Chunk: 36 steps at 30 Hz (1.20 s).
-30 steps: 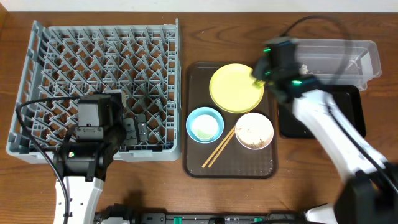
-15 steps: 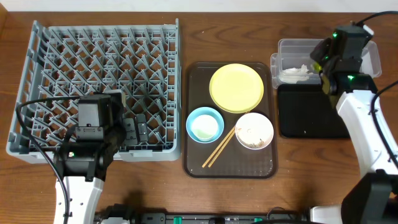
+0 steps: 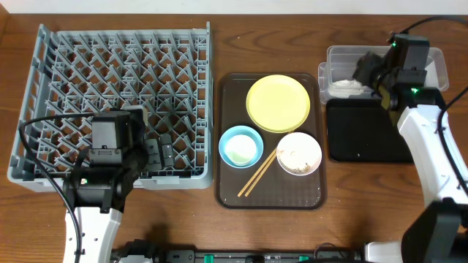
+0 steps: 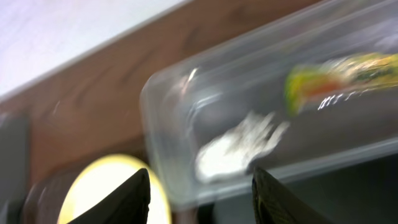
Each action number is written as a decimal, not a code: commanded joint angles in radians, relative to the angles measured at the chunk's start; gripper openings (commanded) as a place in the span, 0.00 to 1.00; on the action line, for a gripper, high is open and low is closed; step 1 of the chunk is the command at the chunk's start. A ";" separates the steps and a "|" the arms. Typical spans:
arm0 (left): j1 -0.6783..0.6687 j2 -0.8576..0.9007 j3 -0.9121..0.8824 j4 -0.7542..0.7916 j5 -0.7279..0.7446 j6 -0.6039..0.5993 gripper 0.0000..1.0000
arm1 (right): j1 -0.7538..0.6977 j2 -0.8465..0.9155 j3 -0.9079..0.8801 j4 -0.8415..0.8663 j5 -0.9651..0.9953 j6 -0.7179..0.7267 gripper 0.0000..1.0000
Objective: Sort waste into correct bins and load items into the dishwasher rack
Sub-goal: 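Grasp the snack wrapper with the right gripper, drop it in the clear bin, then grasp the rim of the white rice bowl with the right gripper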
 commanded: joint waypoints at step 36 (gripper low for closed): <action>0.005 0.000 0.020 -0.010 0.002 -0.008 0.98 | 0.647 -0.064 -0.391 -0.161 0.066 -0.086 0.30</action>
